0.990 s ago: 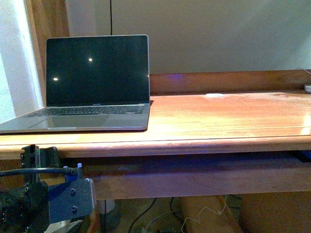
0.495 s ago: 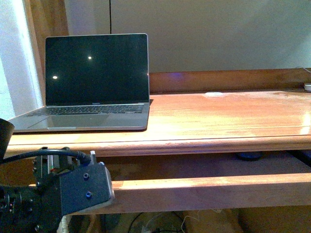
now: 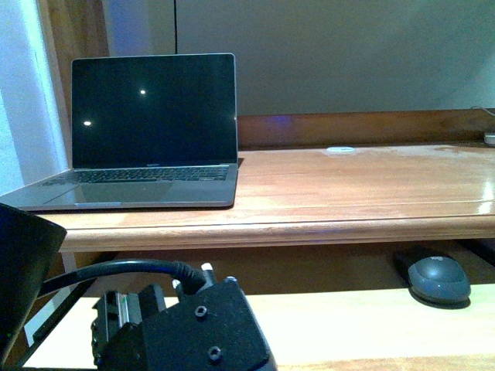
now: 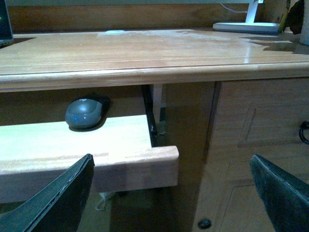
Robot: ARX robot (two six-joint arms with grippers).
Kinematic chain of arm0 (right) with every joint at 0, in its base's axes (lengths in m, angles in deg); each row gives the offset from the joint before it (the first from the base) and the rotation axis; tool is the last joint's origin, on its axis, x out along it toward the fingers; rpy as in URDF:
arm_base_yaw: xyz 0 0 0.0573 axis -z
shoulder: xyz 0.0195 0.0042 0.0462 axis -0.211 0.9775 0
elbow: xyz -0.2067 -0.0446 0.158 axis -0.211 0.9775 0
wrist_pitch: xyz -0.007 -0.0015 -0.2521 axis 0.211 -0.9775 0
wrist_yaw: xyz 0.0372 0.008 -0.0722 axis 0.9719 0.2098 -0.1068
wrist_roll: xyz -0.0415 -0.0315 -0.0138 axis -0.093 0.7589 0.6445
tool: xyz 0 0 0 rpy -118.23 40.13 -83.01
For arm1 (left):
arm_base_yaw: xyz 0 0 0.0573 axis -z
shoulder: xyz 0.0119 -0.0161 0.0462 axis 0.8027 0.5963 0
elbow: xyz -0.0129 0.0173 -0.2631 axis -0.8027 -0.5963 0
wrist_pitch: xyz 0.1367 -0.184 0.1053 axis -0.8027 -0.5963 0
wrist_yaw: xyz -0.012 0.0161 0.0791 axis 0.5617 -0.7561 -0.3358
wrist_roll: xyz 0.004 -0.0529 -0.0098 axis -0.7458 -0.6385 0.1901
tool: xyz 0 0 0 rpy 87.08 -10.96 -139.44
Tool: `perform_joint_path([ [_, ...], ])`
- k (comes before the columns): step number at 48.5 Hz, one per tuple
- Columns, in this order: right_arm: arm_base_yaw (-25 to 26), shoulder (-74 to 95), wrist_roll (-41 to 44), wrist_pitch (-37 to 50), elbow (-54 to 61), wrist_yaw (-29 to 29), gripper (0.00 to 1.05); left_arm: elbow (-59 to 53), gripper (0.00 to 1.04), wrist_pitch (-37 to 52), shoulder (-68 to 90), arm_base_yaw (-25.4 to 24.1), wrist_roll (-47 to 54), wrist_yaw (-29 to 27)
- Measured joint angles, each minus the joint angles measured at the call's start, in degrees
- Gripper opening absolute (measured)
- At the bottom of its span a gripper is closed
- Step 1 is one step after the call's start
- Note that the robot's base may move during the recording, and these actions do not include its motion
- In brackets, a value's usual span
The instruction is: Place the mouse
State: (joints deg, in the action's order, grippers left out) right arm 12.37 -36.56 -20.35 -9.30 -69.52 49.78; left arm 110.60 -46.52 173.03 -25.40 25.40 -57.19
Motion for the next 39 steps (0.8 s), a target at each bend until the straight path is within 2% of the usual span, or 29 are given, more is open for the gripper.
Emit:
perform_joint_path([
  [7,0.0,0.0,0.0,0.0,0.0,0.0,0.97,-1.3,0.97,-1.2,-2.7,3.8,-7.2,-0.1],
  [8,0.0,0.0,0.0,0.0,0.0,0.0,0.97,-3.0,0.97,-2.3,-6.6,8.6,-16.8,-0.4],
  [22,0.0,0.0,0.0,0.0,0.0,0.0,0.97,-4.3,0.97,-2.5,-10.0,13.5,-24.7,-1.4],
  [31,0.0,0.0,0.0,0.0,0.0,0.0,0.97,-4.3,0.97,0.4,-9.7,11.9,-27.5,-4.3],
  [36,0.0,0.0,0.0,0.0,0.0,0.0,0.97,-3.7,0.97,4.4,-9.2,7.5,-28.7,-6.1],
  [39,0.0,0.0,0.0,0.0,0.0,0.0,0.97,-2.1,0.97,6.7,-9.0,3.5,-30.1,-10.5],
])
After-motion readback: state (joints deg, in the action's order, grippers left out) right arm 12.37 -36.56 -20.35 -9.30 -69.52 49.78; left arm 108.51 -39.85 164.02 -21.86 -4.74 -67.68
